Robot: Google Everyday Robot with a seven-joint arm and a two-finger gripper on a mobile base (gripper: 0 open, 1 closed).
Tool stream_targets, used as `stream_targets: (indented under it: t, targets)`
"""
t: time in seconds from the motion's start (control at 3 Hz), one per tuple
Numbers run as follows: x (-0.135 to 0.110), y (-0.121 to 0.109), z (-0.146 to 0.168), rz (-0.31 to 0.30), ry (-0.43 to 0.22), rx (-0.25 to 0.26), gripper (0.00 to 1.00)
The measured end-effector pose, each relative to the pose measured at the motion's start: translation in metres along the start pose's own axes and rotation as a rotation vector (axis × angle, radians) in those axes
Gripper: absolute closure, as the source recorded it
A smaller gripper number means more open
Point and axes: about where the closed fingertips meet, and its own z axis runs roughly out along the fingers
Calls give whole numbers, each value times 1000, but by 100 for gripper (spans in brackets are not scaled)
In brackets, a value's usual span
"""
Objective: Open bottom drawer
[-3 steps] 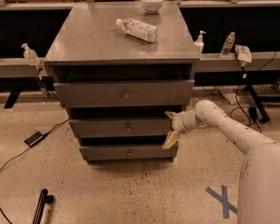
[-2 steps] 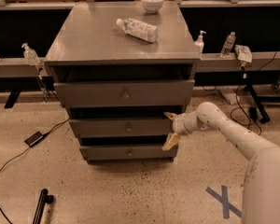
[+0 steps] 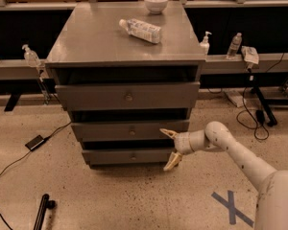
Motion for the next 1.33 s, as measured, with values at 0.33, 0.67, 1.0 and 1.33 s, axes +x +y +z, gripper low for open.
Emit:
stream_targets:
  t: [0.33, 0.67, 1.0, 1.33]
  targets:
    - [-1, 2, 3, -9, -1, -9, 0]
    - [7, 4, 17, 20, -5, -24, 0]
    - [31, 14, 53, 21, 56, -45, 0]
    - [57, 21, 80, -4, 63, -52, 0]
